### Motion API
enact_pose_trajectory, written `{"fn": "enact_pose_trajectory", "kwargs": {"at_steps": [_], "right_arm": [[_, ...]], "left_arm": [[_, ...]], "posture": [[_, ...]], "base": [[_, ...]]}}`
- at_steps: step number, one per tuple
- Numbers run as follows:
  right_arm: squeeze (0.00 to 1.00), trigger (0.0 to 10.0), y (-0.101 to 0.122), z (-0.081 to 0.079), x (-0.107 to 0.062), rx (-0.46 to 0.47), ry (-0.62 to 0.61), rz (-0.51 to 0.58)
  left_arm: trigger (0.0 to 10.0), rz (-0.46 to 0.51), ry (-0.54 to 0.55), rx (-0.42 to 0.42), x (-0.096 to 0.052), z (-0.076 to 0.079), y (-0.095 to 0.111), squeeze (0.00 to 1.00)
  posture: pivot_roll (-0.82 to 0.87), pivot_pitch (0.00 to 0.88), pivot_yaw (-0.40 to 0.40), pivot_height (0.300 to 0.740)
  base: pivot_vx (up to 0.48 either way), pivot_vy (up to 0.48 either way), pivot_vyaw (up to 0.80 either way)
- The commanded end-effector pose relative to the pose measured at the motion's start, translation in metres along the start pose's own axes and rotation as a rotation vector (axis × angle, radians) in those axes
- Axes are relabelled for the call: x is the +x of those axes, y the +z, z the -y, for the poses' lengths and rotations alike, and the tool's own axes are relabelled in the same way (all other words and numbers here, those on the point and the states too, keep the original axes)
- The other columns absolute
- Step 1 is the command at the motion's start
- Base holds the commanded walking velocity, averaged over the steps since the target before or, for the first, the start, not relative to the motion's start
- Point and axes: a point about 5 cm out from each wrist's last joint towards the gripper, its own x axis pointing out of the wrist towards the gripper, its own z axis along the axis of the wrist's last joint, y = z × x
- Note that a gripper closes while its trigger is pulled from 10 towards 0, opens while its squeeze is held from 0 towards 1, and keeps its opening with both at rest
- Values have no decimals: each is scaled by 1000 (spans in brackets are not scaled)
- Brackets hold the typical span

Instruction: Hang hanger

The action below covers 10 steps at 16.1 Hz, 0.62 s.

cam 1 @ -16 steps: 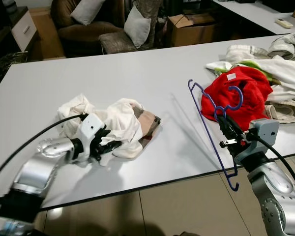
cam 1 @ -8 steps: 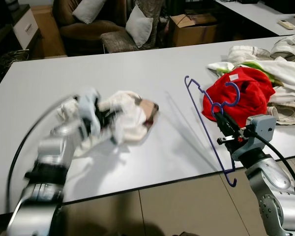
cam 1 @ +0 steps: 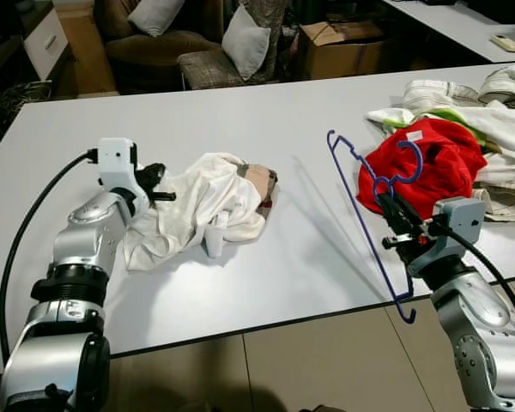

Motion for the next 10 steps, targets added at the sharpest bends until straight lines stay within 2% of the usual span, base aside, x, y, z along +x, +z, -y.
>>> {"fn": "enact_pose_trajectory", "kwargs": {"at_steps": [1,2,3,4,6,7,8,10], "right_arm": [[0,10000,5,2,3,-11,2,14],[0,10000,5,2,4,-11,6,14],[0,10000,5,3,5,-12,9,14],[0,10000,5,3,6,-13,12,14],[0,10000,5,2,7,-14,18,14],[0,10000,4,1,7,-14,19,16],[0,10000,4,1,6,-14,19,16],[0,10000,4,0,6,-13,20,20]], "left_arm": [[10000,68,-74,37,-4,2,13,1000],[10000,136,-320,126,-16,21,27,1000],[10000,105,-498,235,-29,36,25,1000],[10000,11,-583,305,-38,42,15,1000],[10000,-108,-697,315,-51,50,-3,1000],[10000,-153,-733,290,-58,55,-12,992],[10000,-190,-751,273,-61,60,-20,0],[10000,-240,-697,316,-61,64,-32,0]], "posture": [[-116,0,6,740],[-110,0,1,740],[-110,0,1,740],[-106,0,3,740],[-113,0,11,740],[-116,0,14,740],[-118,0,16,740],[-119,0,14,740]], "base": [[0,0,0],[0,0,0],[0,0,0],[0,0,0],[0,0,0],[0,0,0],[0,0,0],[0,0,0]]}}
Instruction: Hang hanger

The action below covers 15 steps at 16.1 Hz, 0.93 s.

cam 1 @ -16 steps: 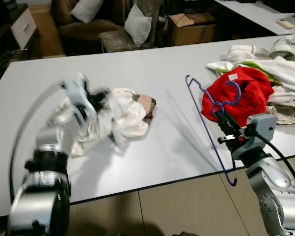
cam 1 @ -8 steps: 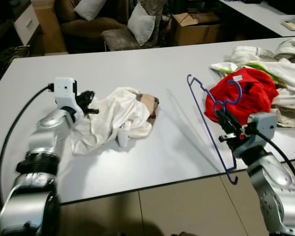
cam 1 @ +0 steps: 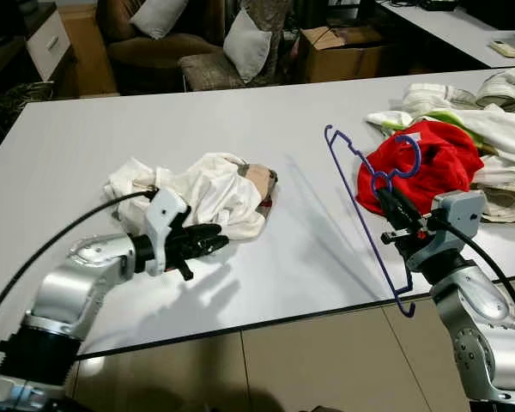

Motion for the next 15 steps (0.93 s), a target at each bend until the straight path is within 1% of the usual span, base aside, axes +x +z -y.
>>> {"fn": "enact_pose_trajectory", "kwargs": {"at_steps": [1,2,3,4,5,6,7,8,10,11,15], "right_arm": [[0,10000,1,0,1,-1,5,7],[0,10000,0,-1,1,-1,7,7],[0,10000,0,-1,1,-1,9,7],[0,10000,1,-1,1,-1,10,7],[0,10000,1,-1,1,-1,10,7],[0,10000,1,-2,1,-1,11,7],[0,10000,0,-2,1,-1,13,6],[0,10000,0,-1,1,-1,14,6],[0,10000,0,-1,2,-1,14,7],[0,10000,1,-1,2,-2,15,8],[0,10000,0,-2,3,1,17,6]], "left_arm": [[10000,-61,76,31,4,-3,-1,0],[10000,-109,113,46,3,-5,-4,0],[10000,-130,142,45,0,-4,-3,0],[10000,-121,191,10,0,-6,-1,0],[10000,-115,202,-8,0,-6,-1,0],[10000,-107,203,-25,1,-5,0,0],[10000,-82,178,-54,7,-1,1,0],[10000,-49,152,-109,15,4,1,0],[10000,-30,157,-154,20,4,1,0],[10000,-15,168,-170,20,4,3,1000],[10000,3,185,-198,19,3,7,1000]], "posture": [[-119,0,13,740],[-117,0,12,740],[-116,0,11,740],[-116,0,10,740],[-117,0,9,740],[-119,0,11,740],[-119,0,12,740],[-120,0,14,740],[-122,0,13,740],[-121,0,13,740],[-118,0,9,740]], "base": [[0,0,0],[0,0,0],[0,0,0],[0,0,0],[0,0,0],[0,0,0],[0,0,0],[0,0,0],[0,0,0],[0,0,0],[0,0,0]]}}
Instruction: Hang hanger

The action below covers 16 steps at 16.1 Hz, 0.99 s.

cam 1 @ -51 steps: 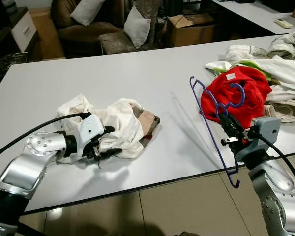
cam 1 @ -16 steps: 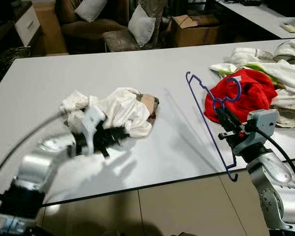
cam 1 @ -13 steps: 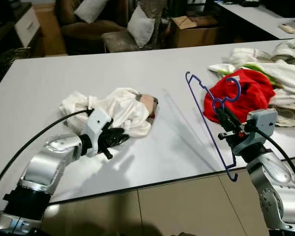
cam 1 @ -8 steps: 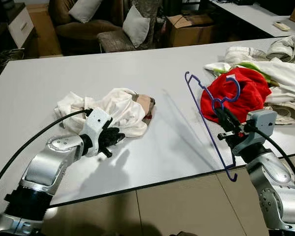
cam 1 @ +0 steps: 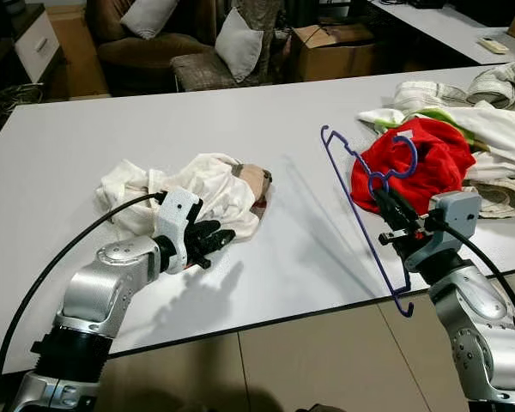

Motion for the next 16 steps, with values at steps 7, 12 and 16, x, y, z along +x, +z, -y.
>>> {"fn": "enact_pose_trajectory", "kwargs": {"at_steps": [7,12,16], "right_arm": [[0,10000,0,-3,3,12,1,9],[0,10000,0,-1,1,-2,-5,6],[0,10000,1,-2,3,-2,1,7]], "left_arm": [[10000,-112,210,146,0,-20,1,1000],[0,-173,295,354,-2,-30,-2,0],[0,-196,317,453,-3,-32,-7,0]], "posture": [[-117,0,17,740],[-128,0,20,740],[-123,0,10,740]], "base": [[0,0,0],[0,0,0],[0,0,0]]}}
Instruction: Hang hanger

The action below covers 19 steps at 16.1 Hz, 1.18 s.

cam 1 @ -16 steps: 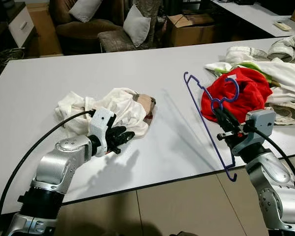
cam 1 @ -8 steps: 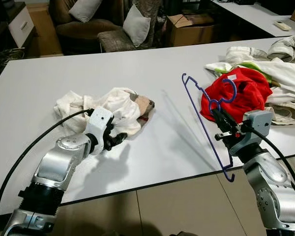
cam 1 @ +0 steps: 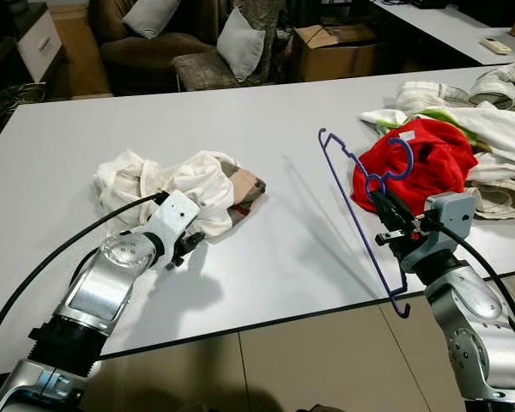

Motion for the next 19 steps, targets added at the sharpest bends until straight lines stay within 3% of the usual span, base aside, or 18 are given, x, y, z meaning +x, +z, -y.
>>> {"fn": "enact_pose_trajectory", "kwargs": {"at_steps": [1,9,11,13,15,16,17,18,19], "right_arm": [[0,10000,4,0,1,-13,3,17],[0,10000,5,1,1,-15,-4,22],[0,10000,5,2,0,-16,-9,23],[0,10000,5,2,-1,-18,-9,21],[0,10000,4,3,-2,-15,-12,18],[0,10000,4,2,-2,-14,-9,16],[0,10000,3,1,-1,-13,-3,15],[0,10000,3,0,-1,-10,1,14],[0,10000,2,0,0,-8,8,11]], "left_arm": [[0,3,15,17,-1,-3,-1,0],[0,95,4,38,3,-5,7,0],[0,238,-20,-27,-4,-10,24,0],[0,334,-79,-23,-14,-9,30,0],[0,480,-61,-28,-35,-8,32,0],[8902,505,-21,-30,-39,-10,31,0],[10000,487,25,39,-43,-11,19,855],[10000,442,40,111,-45,-9,7,1000],[10000,357,64,161,-43,-7,-7,1000]], "posture": [[-122,0,8,740],[-128,0,18,740],[-128,0,19,740],[-129,0,22,740],[-124,0,17,740],[-122,0,14,740],[-120,0,12,740],[-114,0,5,740],[-110,0,1,740]], "base": [[0,0,0],[0,0,0],[0,0,0],[0,0,0],[0,0,0],[0,0,0],[0,0,0],[0,0,0],[0,0,0]]}}
